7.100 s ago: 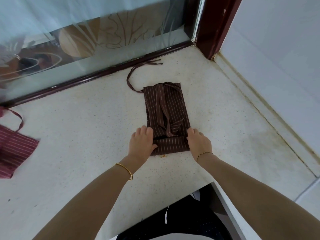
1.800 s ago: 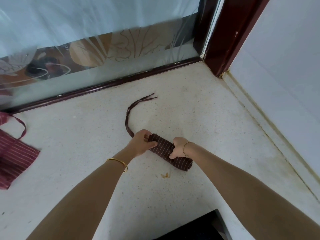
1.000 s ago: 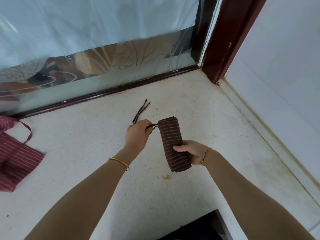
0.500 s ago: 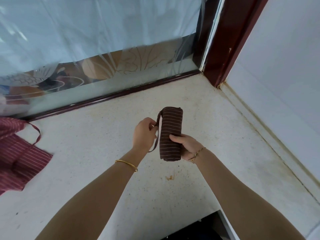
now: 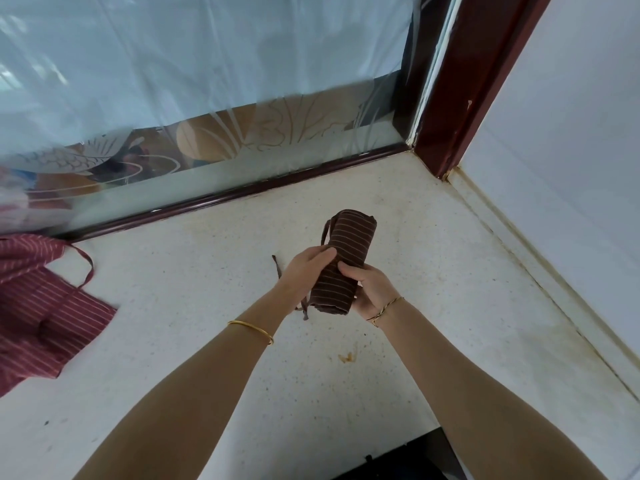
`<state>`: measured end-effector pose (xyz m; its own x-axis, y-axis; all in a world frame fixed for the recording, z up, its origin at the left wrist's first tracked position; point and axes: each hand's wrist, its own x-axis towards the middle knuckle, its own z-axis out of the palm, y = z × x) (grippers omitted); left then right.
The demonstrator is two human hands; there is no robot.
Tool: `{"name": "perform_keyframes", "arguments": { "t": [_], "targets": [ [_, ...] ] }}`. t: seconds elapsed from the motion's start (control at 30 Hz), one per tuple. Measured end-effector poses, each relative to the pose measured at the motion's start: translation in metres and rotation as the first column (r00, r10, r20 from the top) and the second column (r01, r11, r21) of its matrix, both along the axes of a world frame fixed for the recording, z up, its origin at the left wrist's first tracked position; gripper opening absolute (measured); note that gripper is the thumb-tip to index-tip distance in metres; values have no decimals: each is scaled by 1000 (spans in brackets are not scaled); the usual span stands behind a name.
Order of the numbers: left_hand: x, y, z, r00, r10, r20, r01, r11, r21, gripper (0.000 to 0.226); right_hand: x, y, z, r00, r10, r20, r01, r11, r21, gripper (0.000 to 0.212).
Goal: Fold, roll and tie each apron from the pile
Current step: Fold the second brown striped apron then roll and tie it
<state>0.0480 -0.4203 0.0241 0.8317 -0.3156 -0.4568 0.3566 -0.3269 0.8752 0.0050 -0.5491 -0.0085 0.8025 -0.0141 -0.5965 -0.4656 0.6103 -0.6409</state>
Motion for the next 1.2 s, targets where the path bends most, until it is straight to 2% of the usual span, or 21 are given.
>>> {"name": "perform_keyframes", "arguments": {
  "t": [0.13,0.23,0.33,0.47,0.57,0.63,0.67,0.73,0.77,0.8,0.87,0.9,0.97,1.03,1.07,1.1,1.13,1.2],
  "targets": [
    [5,7,1,993,-118,-20,119,992,42,39,0,2,0,1000,-4,-7,4,1000,-18,38],
    [9,12,1,985,-167,-46,170,983,75,35,-1,5,-1,1000,24,13,-24,999,-45,41],
    [10,15,1,990,-137,-44,139,988,62,26,-2,7,0,996,63,55,-59,995,-82,38],
    [13,18,3,993,-115,-23,116,991,60,25,-2,6,5,988,133,81,-129,991,-43,38],
    [15,21,5,993,-108,-57,110,993,39,28,-1,2,7,988,145,59,-147,989,26,33],
    [16,25,10,987,-88,-131,85,996,-31,30,-1,-3,5,993,117,-8,-117,992,41,28],
    [17,27,12,981,-82,-178,69,994,-81,30,0,-4,3,994,95,-47,-96,995,-14,26],
    [18,31,17,959,-114,-261,68,982,-177,31,9,-4,3,995,59,-81,-76,970,-230,28],
    [17,33,20,946,-147,-290,85,973,-214,31,15,-3,2,996,78,-48,-90,937,-338,35],
    [16,33,22,933,-185,-309,111,964,-241,31,20,0,4,994,108,6,-98,920,-379,37],
    [13,33,27,908,-251,-337,159,948,-277,31,27,7,11,984,160,78,-116,908,-404,14],
    [12,33,28,899,-269,-346,169,942,-291,31,27,10,16,981,163,106,-110,917,-384,14],
    [12,34,30,892,-270,-363,153,935,-319,32,26,13,16,966,220,137,-154,913,-377,30],
    [15,37,31,894,-241,-377,98,928,-361,31,22,14,11,942,307,136,-228,882,-411,25],
    [17,39,30,898,-218,-382,65,925,-375,30,18,13,11,929,350,117,-268,858,-438,17],
    [20,42,29,906,-186,-380,33,927,-374,30,15,13,12,908,412,78,-309,783,-540,13],
    [23,44,27,917,-145,-372,6,937,-350,30,13,11,12,869,493,37,-343,656,-672,14],
    [30,47,19,943,-56,-328,-23,973,-232,31,10,8,18,719,688,-98,-341,227,-912,25]
  ]
}}
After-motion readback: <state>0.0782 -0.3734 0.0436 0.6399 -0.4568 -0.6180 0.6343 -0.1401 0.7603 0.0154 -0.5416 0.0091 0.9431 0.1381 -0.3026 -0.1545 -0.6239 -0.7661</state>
